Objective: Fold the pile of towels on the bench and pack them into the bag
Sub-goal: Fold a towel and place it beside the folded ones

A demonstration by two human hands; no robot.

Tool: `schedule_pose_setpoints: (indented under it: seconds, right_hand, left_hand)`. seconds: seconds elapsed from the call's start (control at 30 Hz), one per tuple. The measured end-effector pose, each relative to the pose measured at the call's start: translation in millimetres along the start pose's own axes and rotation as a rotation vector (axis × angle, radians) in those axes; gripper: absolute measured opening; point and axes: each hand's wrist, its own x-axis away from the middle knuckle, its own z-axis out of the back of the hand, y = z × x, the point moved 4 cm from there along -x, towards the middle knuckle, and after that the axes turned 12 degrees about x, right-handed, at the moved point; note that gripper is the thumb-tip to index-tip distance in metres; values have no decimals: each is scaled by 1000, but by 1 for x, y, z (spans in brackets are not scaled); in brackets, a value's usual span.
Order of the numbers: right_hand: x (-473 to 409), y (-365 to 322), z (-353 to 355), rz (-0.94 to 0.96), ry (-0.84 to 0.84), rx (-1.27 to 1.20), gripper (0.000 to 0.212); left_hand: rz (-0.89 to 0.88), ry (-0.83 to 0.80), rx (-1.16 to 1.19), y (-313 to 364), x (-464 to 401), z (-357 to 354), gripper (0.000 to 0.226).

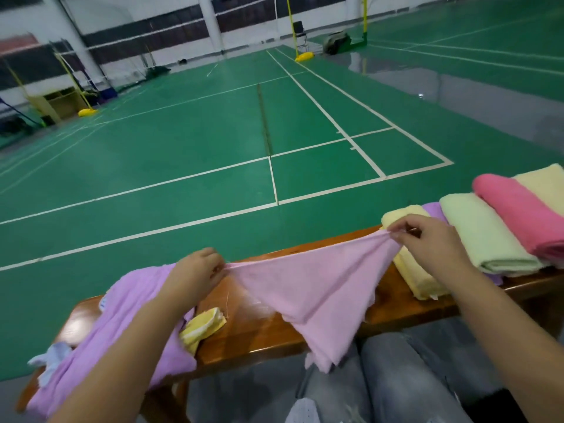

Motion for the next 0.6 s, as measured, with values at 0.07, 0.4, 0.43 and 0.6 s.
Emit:
schedule_pose_setpoints:
  seconds: [0.07, 0.4, 0.43, 0.6]
  right_hand:
    - [-19, -22, 17, 55, 55, -78, 13]
    - [-70, -99, 114, 346, 251, -322, 29]
    - [-71, -97, 114, 341, 240, -316, 28]
    - [-71, -83, 110, 256, 204, -458, 15]
  left_hand:
    - [40, 124, 35, 2, -16, 35, 5]
    - [122, 561, 246, 36, -41, 164, 16]
    - [119, 543, 249, 38, -40, 164, 17]
    - [82, 350, 320, 42, -38, 150, 17]
